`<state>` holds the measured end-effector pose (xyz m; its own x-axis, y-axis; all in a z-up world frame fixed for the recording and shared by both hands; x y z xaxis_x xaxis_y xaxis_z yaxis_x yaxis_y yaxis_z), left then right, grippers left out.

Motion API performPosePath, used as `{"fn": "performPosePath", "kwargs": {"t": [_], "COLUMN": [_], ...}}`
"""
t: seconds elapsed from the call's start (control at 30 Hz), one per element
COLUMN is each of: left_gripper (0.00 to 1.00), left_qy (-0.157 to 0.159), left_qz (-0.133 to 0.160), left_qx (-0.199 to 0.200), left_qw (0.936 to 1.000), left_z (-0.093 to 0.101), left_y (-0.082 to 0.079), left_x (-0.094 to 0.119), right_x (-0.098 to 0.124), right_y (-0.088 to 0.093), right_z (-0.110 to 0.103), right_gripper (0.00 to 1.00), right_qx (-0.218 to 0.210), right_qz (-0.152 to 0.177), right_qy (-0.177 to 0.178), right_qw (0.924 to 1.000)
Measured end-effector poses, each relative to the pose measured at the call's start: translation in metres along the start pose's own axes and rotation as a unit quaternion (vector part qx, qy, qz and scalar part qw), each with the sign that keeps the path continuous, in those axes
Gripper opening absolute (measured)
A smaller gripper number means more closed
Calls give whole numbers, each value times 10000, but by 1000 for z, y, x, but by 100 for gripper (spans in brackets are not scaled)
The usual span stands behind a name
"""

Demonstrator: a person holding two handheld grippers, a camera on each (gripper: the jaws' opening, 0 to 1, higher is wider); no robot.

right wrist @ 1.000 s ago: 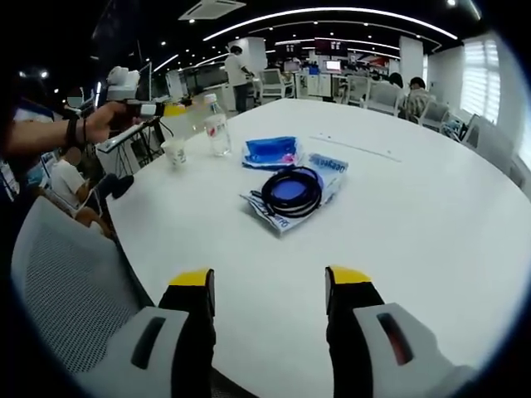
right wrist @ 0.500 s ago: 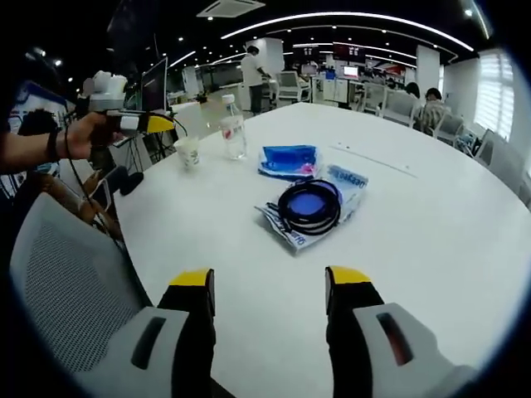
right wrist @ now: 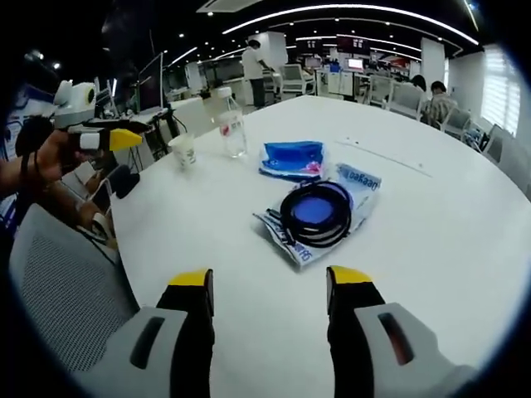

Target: Arrange the tabletop items into an orderly group along one side of the table until the central work area is clear of visible clutter.

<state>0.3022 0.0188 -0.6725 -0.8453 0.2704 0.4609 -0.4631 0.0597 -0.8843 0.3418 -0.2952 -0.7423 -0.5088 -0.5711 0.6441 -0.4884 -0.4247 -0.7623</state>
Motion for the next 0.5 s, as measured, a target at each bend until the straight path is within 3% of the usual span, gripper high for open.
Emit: {"fn": "performPosePath", "kwargs": {"t": [0.27,0.5], "left_gripper": [58,58], "left_qy": [2,68], "left_qz": [97,-61], "left_qx": [128,80], "left_qw": [9999,9999], "left_z": [13,16], "left_y": [5,15], "left_x": [12,22], "right_x": [-24,-54], "right_y": [-20,-42], "right_z": [21,42], "right_gripper": [54,56], "right_qx": [-162,-59], "right_qz": [-8,-109], "right_qy": [1,-38], "right_qw": [9999,9999]}}
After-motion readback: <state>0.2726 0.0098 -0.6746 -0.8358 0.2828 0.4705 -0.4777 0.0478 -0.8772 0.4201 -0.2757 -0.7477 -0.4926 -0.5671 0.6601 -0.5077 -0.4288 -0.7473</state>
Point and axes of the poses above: the point that each gripper's makers call its tool centre point, and the gripper's own axes: x roughly backward along the fingers, z roughly to its right, y roughly out of its underside, the point moved 8 cm from there along x, roughly backward along the fingers, and after that the axes turned 1 degree about x, right-handed, at the moved point
